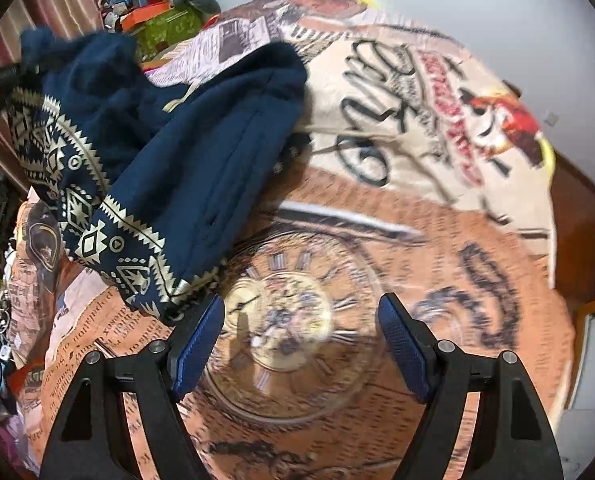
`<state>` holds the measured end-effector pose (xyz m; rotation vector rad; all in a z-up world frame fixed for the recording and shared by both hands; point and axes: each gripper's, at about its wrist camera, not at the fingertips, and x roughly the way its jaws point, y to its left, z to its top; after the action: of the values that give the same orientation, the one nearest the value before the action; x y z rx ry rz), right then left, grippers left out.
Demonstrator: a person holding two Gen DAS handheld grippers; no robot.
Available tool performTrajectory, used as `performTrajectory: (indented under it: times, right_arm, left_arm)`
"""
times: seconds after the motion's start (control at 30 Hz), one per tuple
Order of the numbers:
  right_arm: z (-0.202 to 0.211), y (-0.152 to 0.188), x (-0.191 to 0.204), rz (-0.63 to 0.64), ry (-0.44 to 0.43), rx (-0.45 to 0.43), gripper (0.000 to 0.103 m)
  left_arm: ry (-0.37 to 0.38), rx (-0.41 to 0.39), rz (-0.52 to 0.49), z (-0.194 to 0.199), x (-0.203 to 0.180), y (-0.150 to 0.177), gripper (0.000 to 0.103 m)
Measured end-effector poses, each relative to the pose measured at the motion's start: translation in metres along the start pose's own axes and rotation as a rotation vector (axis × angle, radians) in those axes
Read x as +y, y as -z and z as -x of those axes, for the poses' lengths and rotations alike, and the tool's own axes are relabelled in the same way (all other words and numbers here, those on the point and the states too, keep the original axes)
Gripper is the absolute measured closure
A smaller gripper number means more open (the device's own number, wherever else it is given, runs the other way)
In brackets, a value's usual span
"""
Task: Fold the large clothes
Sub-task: 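Grasp the folded hoodie with the left gripper and lift it off the bed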
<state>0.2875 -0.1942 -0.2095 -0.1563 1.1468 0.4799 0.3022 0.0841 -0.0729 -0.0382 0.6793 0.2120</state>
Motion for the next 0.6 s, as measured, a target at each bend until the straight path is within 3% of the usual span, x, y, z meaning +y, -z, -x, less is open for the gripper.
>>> performTrajectory:
  times: [0.17, 0.33, 0.43, 0.6]
  right_arm:
    - [-0.003, 0.0, 0.003, 0.003, -0.008, -0.005, 0.025]
    - [0.008, 0.0, -0.002, -0.018, -0.015, -0.028, 0.025]
    - [0.013, 0.004, -0.005, -0.022, -0.014, -0.035, 0.025]
    - [0.024, 0.016, -0.009, -0.013, 0.011, -0.039, 0.025]
  left_arm:
    - [0.004, -0.049, -0.306, -0.003, -0.096, -0.001, 0.085]
    - [-0.118, -0.05, -0.715, -0.018, -0.168, 0.062, 0.084]
    - [-0.156, -0.032, -0.914, -0.032, -0.185, 0.11, 0.082]
    - [-0.064, -0.027, -0.851, -0.021, -0.163, 0.117, 0.067]
